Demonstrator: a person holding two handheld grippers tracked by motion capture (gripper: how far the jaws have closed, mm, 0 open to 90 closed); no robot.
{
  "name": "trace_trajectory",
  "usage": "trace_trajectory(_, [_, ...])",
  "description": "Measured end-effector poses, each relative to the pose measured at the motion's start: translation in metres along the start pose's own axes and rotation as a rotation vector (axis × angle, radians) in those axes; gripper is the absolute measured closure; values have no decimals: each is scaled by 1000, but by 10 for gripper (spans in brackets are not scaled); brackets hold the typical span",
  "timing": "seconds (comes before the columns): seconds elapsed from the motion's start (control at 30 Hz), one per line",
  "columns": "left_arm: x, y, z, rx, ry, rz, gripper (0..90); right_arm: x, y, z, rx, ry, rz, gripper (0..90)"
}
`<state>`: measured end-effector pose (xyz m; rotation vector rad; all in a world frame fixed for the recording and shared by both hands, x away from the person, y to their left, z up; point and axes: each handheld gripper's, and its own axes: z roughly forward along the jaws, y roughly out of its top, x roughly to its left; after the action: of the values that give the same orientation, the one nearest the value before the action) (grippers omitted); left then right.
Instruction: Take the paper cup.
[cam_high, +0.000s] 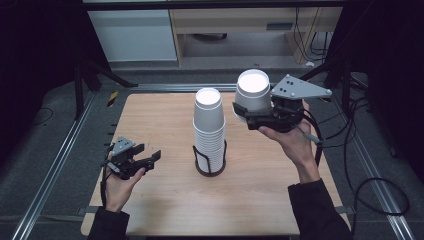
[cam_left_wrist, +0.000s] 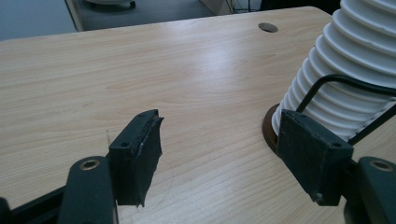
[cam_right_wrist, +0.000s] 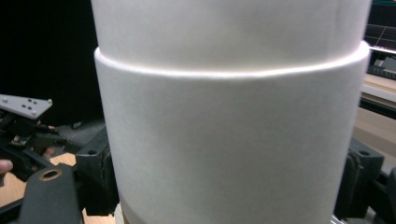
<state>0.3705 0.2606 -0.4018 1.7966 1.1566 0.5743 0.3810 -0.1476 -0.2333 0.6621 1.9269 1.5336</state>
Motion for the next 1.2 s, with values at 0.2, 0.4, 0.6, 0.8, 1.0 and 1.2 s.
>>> trace_trajectory(0.2, [-4, 1, 0, 3, -25, 14, 296, -5, -22, -12, 51, 5, -2, 169])
trace_trajectory(0.4, [-7, 2, 2, 14, -40, 27, 297, -10, -42, -18, 86, 24, 20, 169])
trace_trajectory(0.6, [-9, 3, 1, 15, -48, 39, 301, -8, -66, -19, 127, 40, 29, 169])
trace_trajectory(0.8, [-12, 2, 3, 21, -65, 44, 301, -11, -94, -21, 159, 62, 62, 170])
trace_trajectory(1.0, [-18, 2, 5, 38, -95, 69, 297, -10, -110, -23, 192, 89, 64, 169])
trace_trajectory(1.2, [-24, 4, 4, 36, -119, 90, 297, -5, -120, -21, 206, 131, 60, 169])
